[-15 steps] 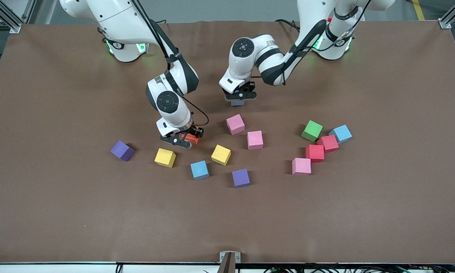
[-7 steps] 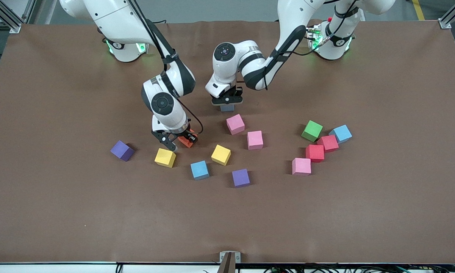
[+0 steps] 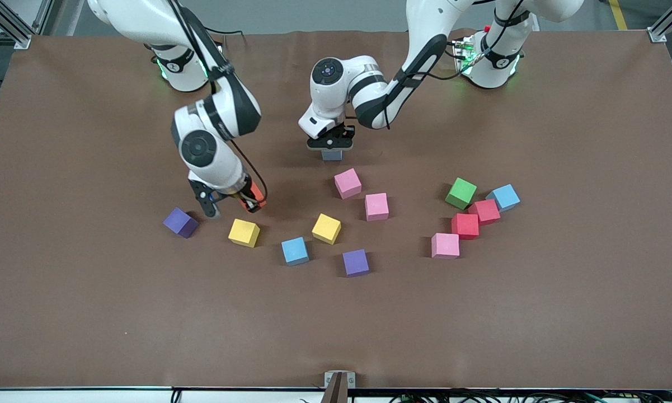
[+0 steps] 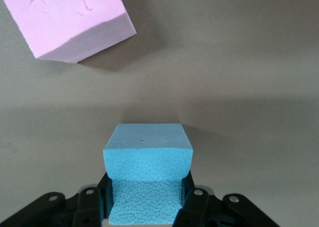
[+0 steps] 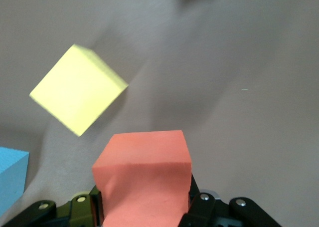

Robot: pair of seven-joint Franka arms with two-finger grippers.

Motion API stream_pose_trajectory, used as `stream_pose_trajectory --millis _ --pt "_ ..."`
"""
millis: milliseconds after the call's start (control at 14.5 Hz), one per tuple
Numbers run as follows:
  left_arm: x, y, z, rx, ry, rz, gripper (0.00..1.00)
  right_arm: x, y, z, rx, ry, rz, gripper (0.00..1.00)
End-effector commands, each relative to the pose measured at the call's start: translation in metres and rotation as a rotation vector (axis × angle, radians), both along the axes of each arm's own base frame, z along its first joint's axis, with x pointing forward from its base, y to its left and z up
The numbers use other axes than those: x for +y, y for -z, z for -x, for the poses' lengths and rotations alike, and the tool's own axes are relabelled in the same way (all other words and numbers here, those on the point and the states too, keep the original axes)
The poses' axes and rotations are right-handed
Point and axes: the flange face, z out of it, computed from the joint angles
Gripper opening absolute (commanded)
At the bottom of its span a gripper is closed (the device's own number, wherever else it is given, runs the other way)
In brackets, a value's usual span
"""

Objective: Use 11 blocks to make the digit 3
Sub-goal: 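Carry the blue cube toward the orange cube and release it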

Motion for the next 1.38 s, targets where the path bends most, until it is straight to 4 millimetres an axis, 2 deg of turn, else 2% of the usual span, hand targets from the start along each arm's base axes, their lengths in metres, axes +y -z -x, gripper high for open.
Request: stream_pose_trajectory --millis 0,69,206,482,688,826,1032,1170,1307 --pt "-0.003 0.006 0.004 0.007 0.024 -0.015 0.44 -0.021 -0.023 0.041 0.004 0.055 -0.014 0.00" --pt "-0.003 0.006 0.004 0.007 0.022 -0.015 0.58 -0.023 -0.022 0.046 0.011 0.078 -0.010 0.00" --pt "-0.003 0.004 0.005 0.006 0.024 -0.019 0.98 -0.024 -0.020 0.050 0.020 0.147 -0.001 0.00" --pt "0.000 -0.018 0.000 0.000 0.024 -0.063 1.00 -0.021 -0.013 0.054 0.024 0.215 0.010 0.00" --pt "0.005 -0.041 -0.008 -0.017 0.026 -0.072 1.00 -0.009 -0.014 0.058 0.008 0.257 0.006 0.00" --pt "0.010 -0.062 -0.019 -0.014 0.030 -0.058 1.00 0.008 -0.012 0.067 0.008 0.280 0.012 0.00" --pt "0.044 -0.101 -0.058 -0.017 0.087 -0.096 1.00 0.037 0.015 0.089 -0.001 0.325 0.026 0.00" --pt "0.071 -0.113 -0.088 -0.023 0.120 -0.098 1.00 0.056 0.031 0.102 -0.008 0.348 0.034 0.00" --pt "0.106 -0.119 -0.116 -0.023 0.179 -0.102 1.00 0.075 0.044 0.114 -0.016 0.368 0.038 0.00"
